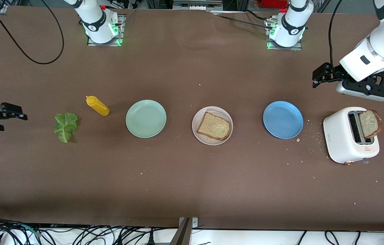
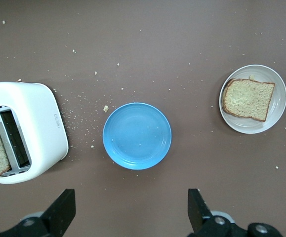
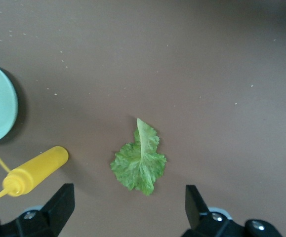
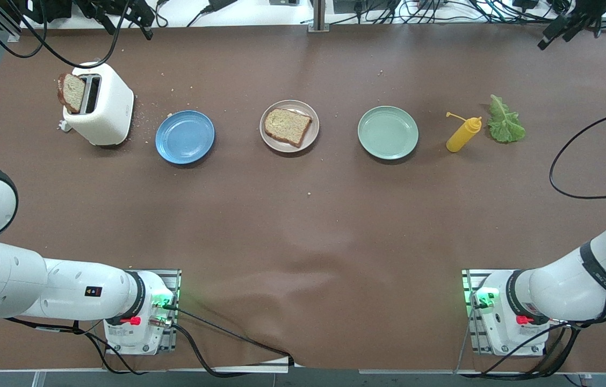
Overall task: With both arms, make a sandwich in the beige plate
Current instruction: 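Open the right gripper and draw it back from the mustard bottle, then lower the open right gripper over the lettuce leaf and grasp it, then lift the lettuce leaf with the right gripper toward the beige plate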
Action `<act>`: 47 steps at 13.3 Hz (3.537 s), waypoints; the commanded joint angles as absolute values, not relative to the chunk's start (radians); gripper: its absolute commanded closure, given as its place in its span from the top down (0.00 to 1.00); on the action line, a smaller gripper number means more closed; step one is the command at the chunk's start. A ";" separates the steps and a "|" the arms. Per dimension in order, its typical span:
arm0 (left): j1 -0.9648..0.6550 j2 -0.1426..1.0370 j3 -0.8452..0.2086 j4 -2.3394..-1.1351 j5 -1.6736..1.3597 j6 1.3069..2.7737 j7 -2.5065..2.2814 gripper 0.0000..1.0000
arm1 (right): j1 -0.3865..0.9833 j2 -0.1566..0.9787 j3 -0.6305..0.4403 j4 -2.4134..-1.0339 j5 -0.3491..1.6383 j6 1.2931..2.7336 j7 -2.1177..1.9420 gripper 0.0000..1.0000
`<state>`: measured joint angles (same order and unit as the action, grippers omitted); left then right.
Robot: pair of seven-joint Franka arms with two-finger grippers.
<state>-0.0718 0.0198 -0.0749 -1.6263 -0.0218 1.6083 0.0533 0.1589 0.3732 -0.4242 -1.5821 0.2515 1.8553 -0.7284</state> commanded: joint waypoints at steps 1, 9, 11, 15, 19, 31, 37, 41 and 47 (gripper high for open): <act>-0.075 0.025 -0.069 -1.608 -0.037 1.592 0.061 1.00 | 0.192 0.295 -0.416 -1.826 0.224 2.059 -0.684 0.99; -0.075 0.025 -0.069 -1.608 -0.037 1.592 0.061 1.00 | 0.213 0.435 -0.408 -2.045 0.241 2.407 -0.683 0.99; -0.075 0.025 -0.069 -1.608 -0.037 1.592 0.061 1.00 | 0.224 0.471 -0.408 -2.045 0.242 2.465 -0.683 0.99; -0.075 0.025 -0.069 -1.608 -0.037 1.592 0.061 1.00 | 0.224 0.529 -0.396 -2.043 0.253 2.520 -0.683 0.98; -0.075 0.025 -0.069 -1.608 -0.037 1.592 0.061 1.00 | 0.222 0.535 -0.388 -2.042 0.275 2.519 -0.684 0.76; -0.075 0.025 -0.069 -1.608 -0.037 1.592 0.061 1.00 | 0.225 0.525 -0.391 -1.935 0.270 2.444 -0.752 0.00; -0.075 0.025 -0.069 -1.608 -0.037 1.592 0.061 1.00 | 0.215 0.506 -0.397 -1.544 0.262 1.898 -0.721 0.00; -0.075 0.025 -0.069 -1.608 -0.037 1.592 0.061 1.00 | 0.244 0.506 -0.385 -1.326 0.270 1.616 -0.472 0.00; -0.075 0.025 -0.069 -1.608 -0.037 1.592 0.061 1.00 | 0.475 0.494 -0.387 -1.216 0.387 1.476 0.195 0.00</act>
<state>-0.0717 0.0199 -0.0748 -1.6263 -0.0219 1.6082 0.0533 0.4305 0.4874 -0.3765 -1.2407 0.3129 1.5012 0.0059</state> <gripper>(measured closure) 0.000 0.925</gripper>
